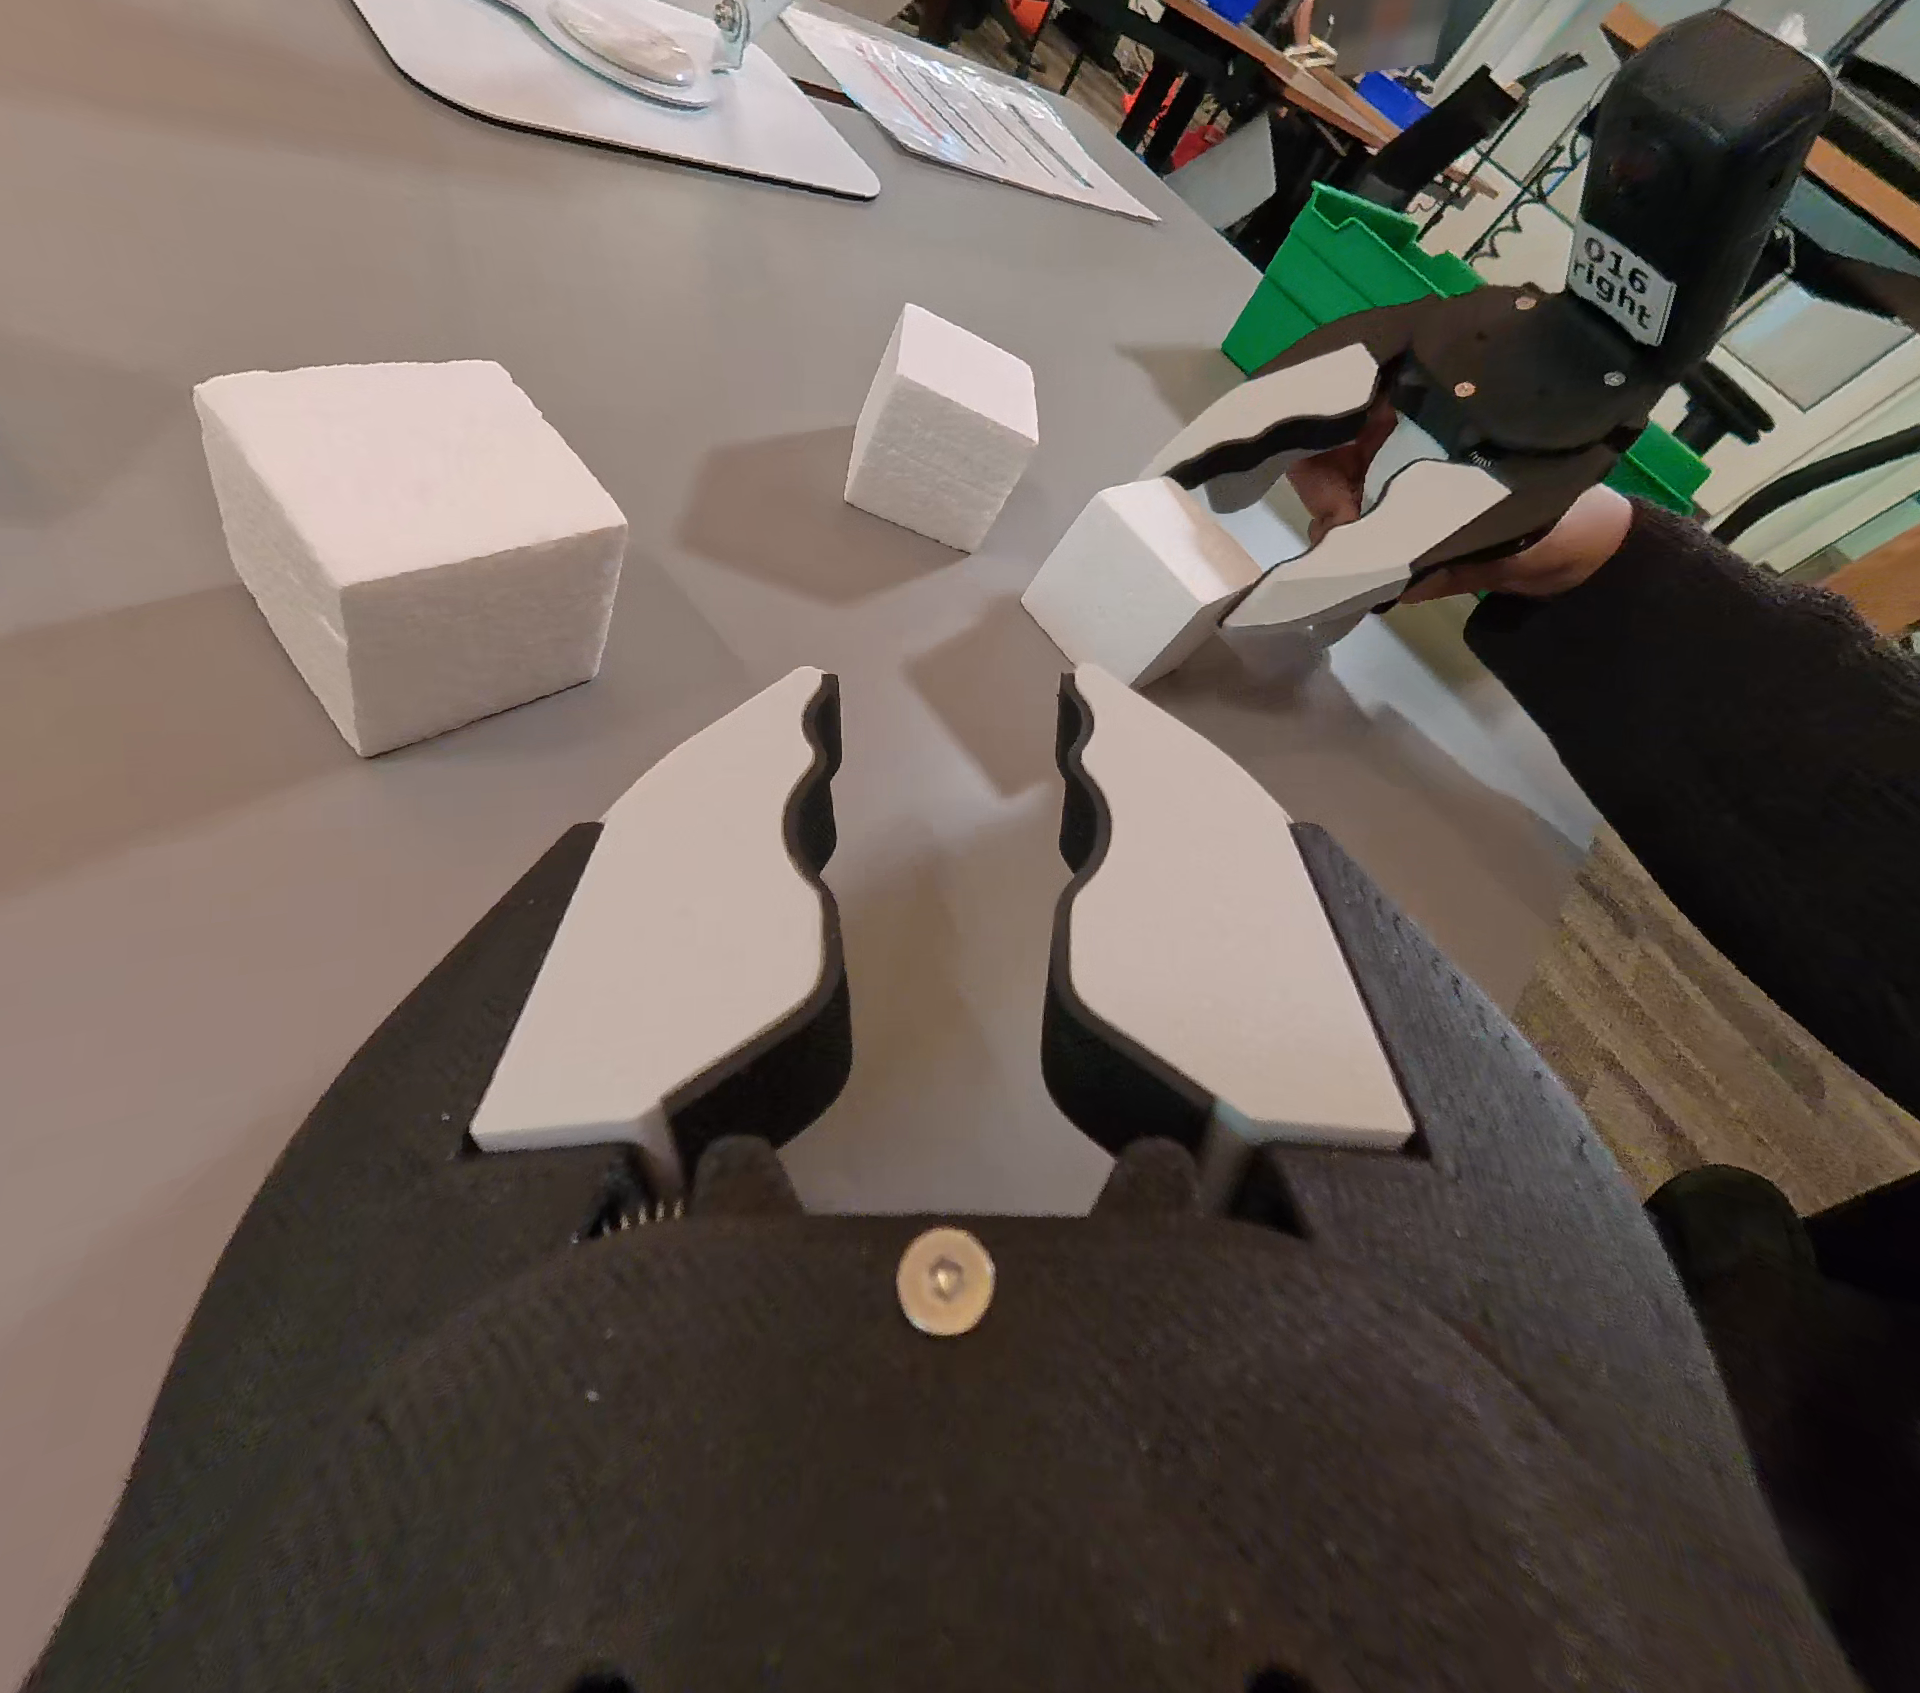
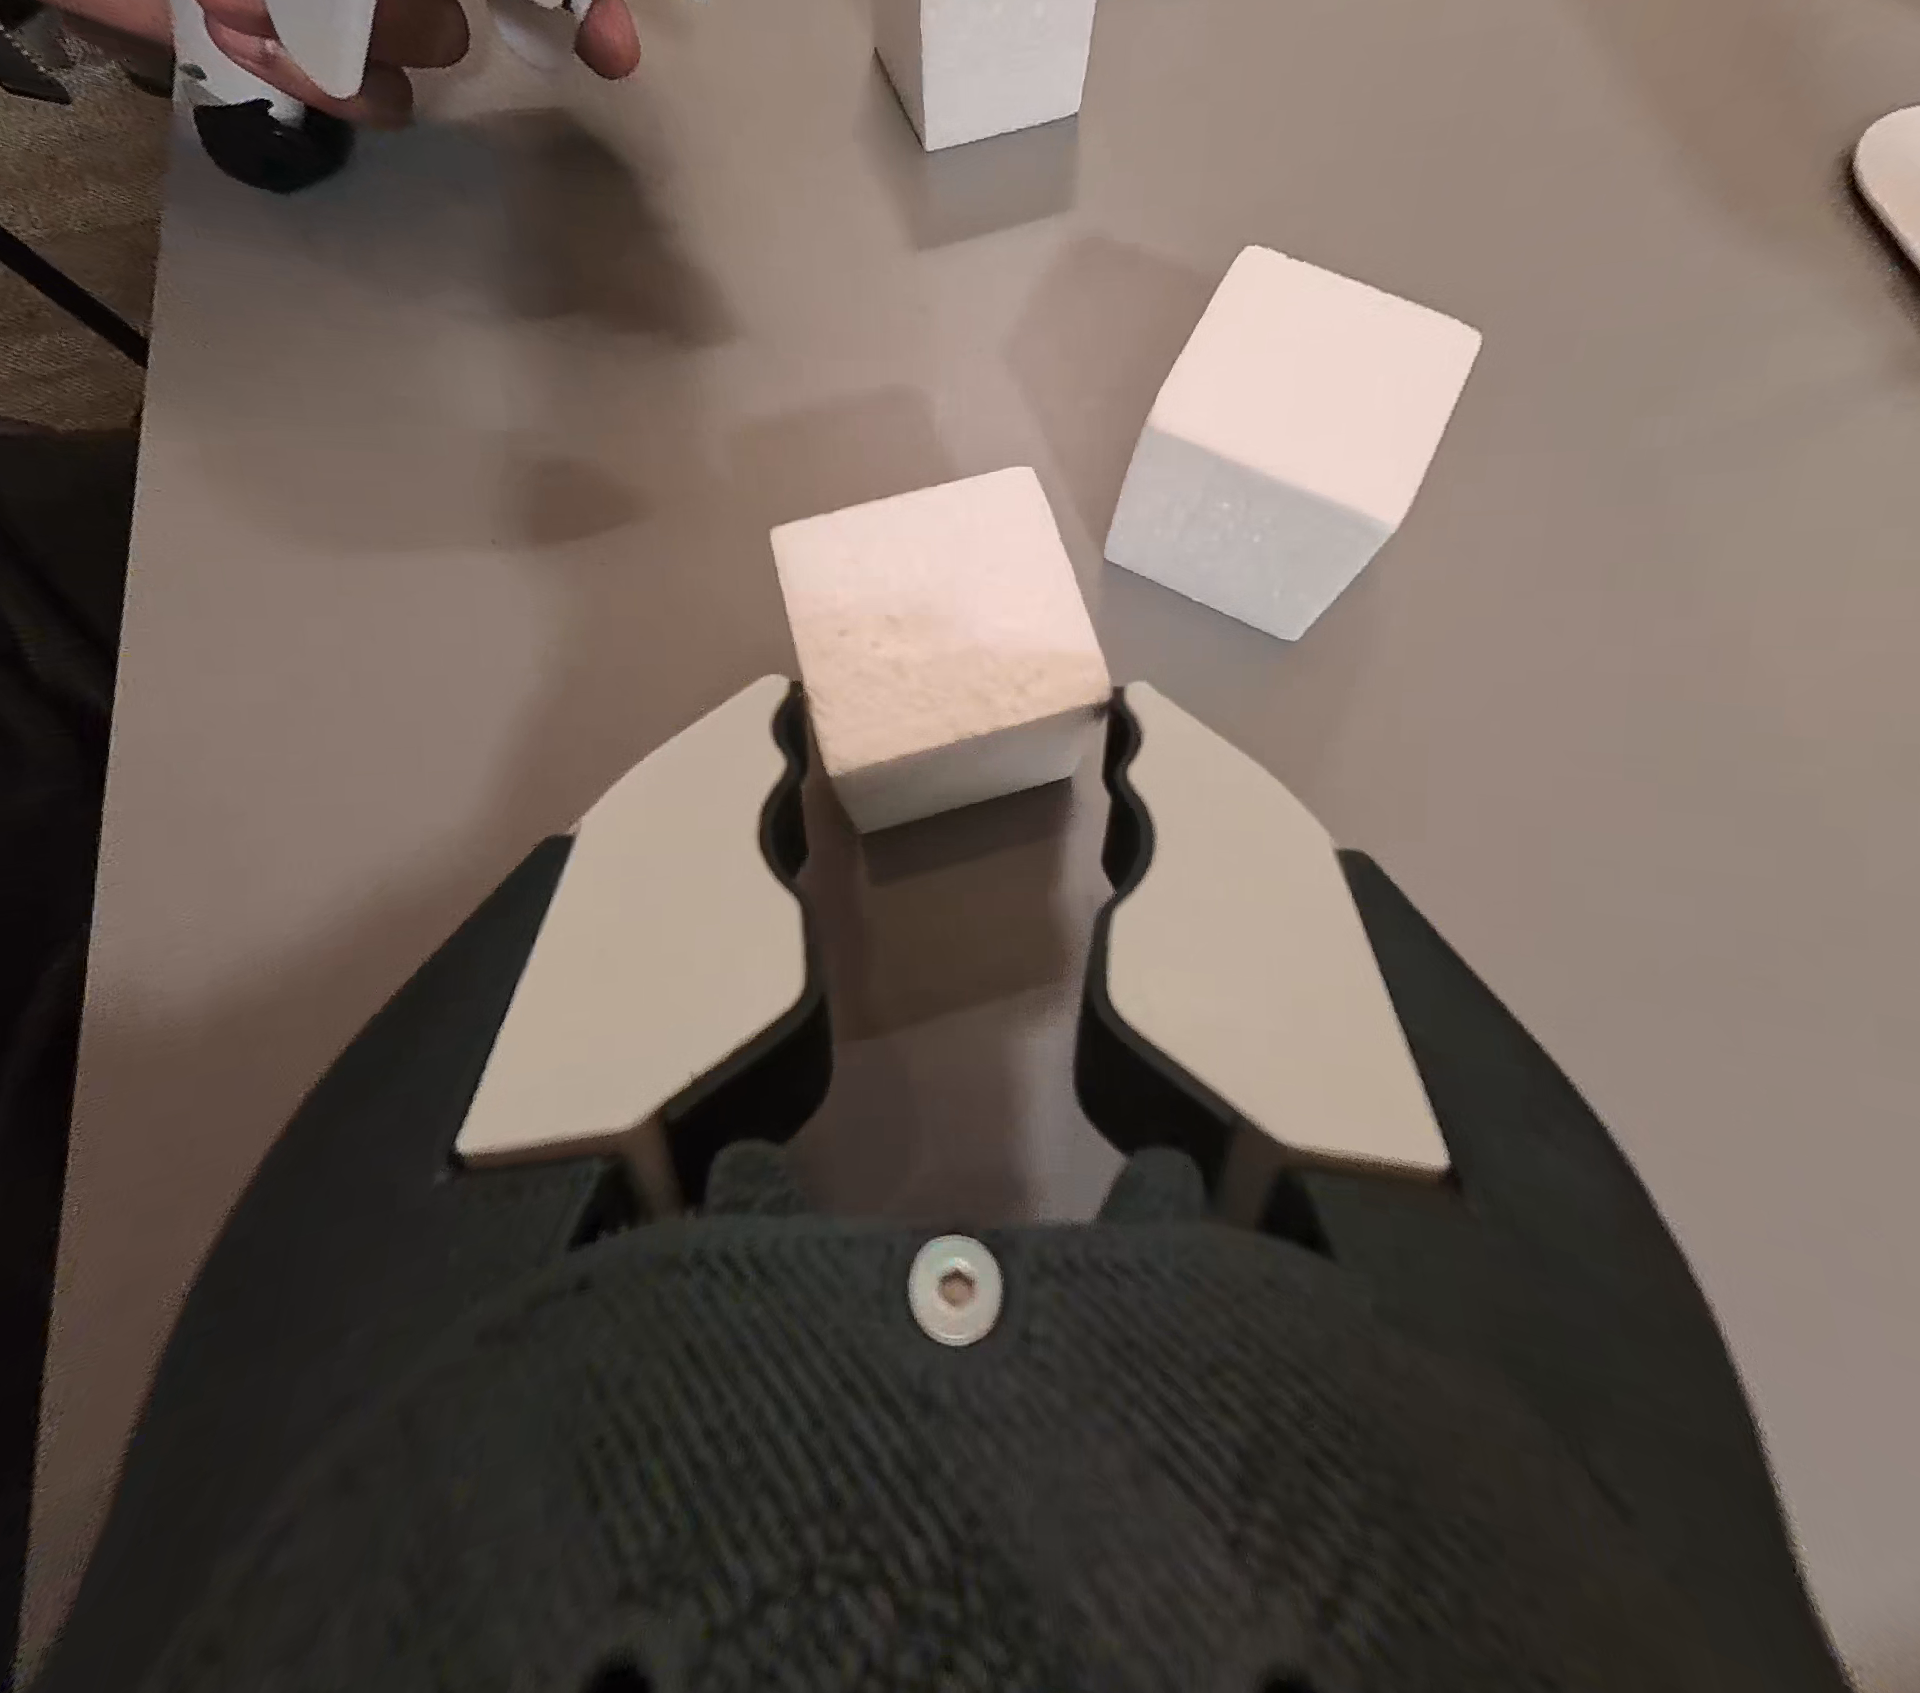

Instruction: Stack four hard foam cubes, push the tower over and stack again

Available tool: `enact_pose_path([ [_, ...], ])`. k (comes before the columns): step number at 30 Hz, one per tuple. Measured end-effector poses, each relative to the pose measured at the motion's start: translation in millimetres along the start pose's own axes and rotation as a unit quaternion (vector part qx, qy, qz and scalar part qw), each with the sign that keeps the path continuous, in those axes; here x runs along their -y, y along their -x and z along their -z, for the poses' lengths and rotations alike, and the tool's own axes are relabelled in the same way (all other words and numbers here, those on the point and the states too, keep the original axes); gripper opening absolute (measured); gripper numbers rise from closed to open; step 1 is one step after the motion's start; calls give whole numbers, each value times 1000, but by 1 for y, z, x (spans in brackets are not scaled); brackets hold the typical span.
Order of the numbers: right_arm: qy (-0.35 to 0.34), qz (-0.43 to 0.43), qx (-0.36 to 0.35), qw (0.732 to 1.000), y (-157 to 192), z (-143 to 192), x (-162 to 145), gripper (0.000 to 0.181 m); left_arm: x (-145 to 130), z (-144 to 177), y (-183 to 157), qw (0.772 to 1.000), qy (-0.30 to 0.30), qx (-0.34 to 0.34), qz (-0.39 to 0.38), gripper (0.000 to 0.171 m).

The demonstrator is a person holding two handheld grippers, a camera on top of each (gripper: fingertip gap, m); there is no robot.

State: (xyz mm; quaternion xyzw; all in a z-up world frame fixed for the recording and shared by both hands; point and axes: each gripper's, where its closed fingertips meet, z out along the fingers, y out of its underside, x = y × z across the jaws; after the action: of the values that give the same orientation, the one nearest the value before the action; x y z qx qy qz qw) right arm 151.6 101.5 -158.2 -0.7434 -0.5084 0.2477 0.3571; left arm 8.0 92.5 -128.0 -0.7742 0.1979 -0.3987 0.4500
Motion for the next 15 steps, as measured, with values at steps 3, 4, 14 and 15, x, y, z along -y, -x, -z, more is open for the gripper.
enact_pose_path([
  [3, -9, 8, -5, 1000, -1, 2, 3, 55, 1, 0, 1, 1000, -2, 3, -2, 41],
  [4, -14, 8, -4, 1000, 0, 4, 6, 55, 1, 1, 1, 1000, -2, 3, 0, 41],
  [14, -13, 7, -6, 1000, 15, 12, 1, 55, 7, -17, -8, 1000, -3, -15, -9, 40],
  [15, -14, 2, -11, 1000, 16, 12, 0, 55, 7, -21, -10, 1000, -2, -20, -11, 40],
])
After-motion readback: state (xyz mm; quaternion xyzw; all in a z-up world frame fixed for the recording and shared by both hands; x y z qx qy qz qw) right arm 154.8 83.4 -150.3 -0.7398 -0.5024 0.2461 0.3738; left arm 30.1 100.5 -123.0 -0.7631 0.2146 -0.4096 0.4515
